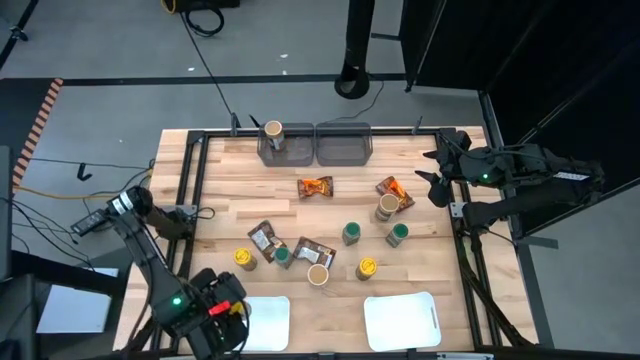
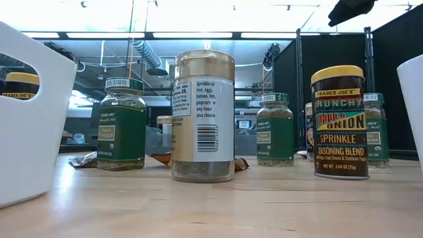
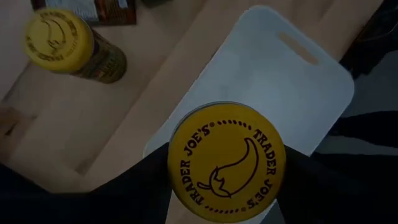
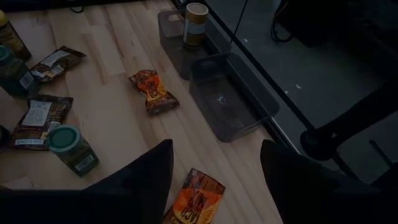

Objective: Sort spices by type
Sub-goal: Put the top yellow seasoning bottle into the left white bin

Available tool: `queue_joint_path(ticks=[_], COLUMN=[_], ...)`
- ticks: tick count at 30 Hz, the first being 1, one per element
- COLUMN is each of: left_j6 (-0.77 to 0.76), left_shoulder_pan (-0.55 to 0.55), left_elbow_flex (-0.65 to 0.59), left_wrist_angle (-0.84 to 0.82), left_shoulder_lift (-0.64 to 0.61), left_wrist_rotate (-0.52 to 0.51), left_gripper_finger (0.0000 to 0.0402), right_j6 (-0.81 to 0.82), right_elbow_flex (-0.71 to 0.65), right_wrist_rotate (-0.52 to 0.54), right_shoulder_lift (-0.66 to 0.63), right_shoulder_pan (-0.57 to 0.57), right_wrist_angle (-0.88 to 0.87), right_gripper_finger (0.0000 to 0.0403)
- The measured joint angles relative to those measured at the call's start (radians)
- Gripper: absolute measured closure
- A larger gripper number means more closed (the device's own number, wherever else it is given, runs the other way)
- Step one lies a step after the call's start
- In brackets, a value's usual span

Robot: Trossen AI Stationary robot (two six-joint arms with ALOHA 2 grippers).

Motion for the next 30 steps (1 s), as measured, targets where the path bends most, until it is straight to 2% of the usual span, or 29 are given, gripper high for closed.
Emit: queue_joint_path(ticks=[12, 23, 30], left_j6=[-0.025, -0.026, -0.025], left_shoulder_pan=[-0.036, -0.041, -0.041], left_elbow_flex=[-0.188, -0.273, -0.273], left_wrist_angle=[0.191, 0.261, 0.288], left_shoulder_lift=[0.0, -0.002, -0.002], left_wrist_rotate=[0.031, 0.048, 0.048], left_gripper_finger=[0.0172, 0.0171, 0.0122], right_j6=[0.0, 0.002, -0.006], right_elbow_flex=[0.0, 0.0, 0.0], right_wrist_rotate=[0.0, 0.0, 0.0], right_shoulder_lift=[0.0, 0.0, 0.0], right_shoulder_pan=[0.0, 0.0, 0.0], right_wrist_angle=[0.016, 0.016, 0.016], right_gripper_finger=[0.0157, 0.0157, 0.0151])
